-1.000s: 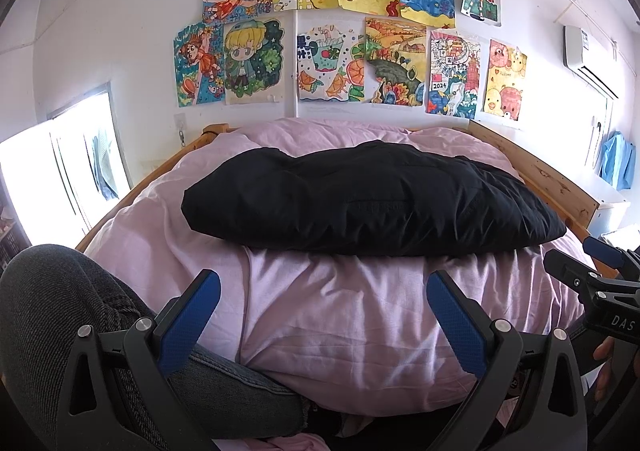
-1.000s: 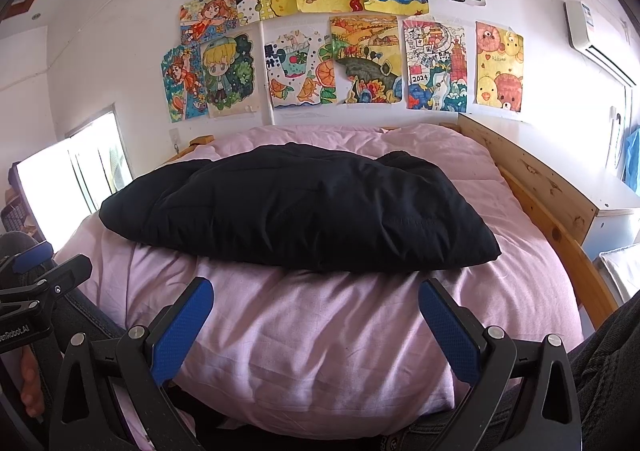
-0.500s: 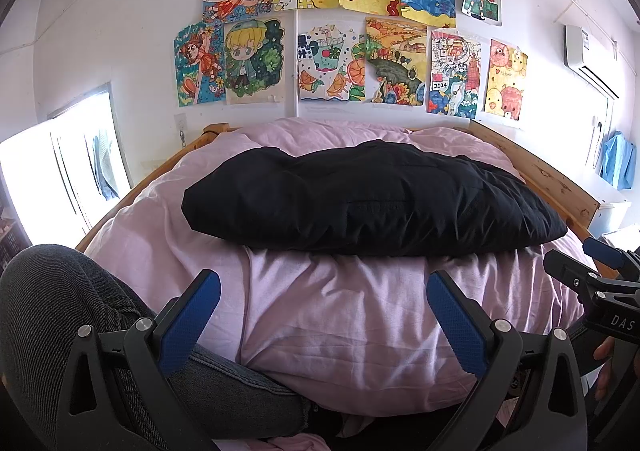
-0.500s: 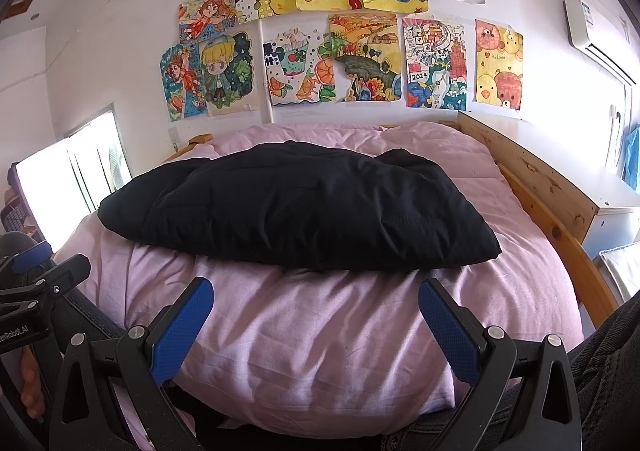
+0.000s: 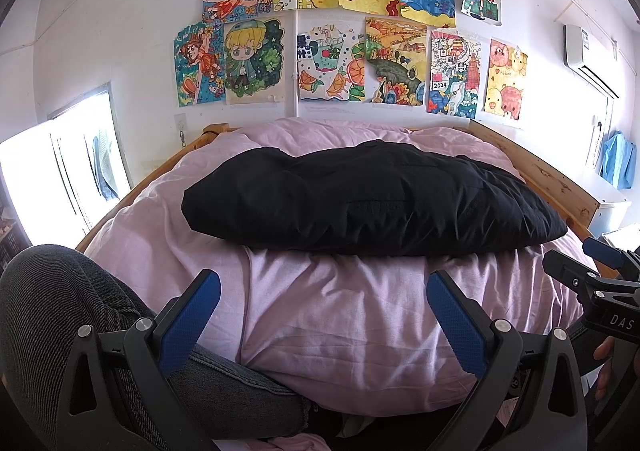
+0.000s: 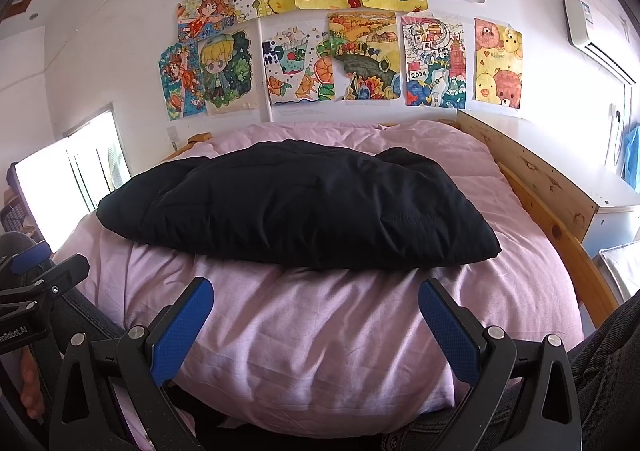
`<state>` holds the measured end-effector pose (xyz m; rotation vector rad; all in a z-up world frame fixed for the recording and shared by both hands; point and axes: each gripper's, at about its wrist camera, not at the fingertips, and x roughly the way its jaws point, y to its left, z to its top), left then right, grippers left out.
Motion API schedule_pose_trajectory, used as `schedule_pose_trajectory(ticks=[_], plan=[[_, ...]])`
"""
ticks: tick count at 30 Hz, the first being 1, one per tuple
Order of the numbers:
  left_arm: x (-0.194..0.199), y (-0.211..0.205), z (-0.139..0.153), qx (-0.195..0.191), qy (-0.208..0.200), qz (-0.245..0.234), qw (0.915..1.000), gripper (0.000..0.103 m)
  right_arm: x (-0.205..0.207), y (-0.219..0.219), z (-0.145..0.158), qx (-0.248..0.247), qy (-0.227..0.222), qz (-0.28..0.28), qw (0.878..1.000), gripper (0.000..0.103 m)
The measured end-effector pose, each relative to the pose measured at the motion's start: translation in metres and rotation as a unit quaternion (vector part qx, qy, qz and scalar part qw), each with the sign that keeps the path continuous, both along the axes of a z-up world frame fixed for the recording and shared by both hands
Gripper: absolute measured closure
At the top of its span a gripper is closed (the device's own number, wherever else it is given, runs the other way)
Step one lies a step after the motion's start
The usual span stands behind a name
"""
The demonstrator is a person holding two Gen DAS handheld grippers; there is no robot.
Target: Fold large clothes
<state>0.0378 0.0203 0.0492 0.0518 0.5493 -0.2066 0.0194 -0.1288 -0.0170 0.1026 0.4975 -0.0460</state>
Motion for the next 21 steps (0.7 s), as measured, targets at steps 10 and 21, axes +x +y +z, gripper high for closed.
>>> schedule_pose_trajectory(ticks=[10,21], plan=[[-0.0001,-0.0001,-0.0001,0.0,0.0,0.0,1.0,0.002,0.0001,0.0005,0.0005,0.001,0.001,0.0,1.0,0.0],[-0.0002,0.0011,0.0002,0.0,0.0,0.0,1.0,0.002,0.0004,0.0004,0.0017,0.001,0.001,-0.001,1.0,0.0]])
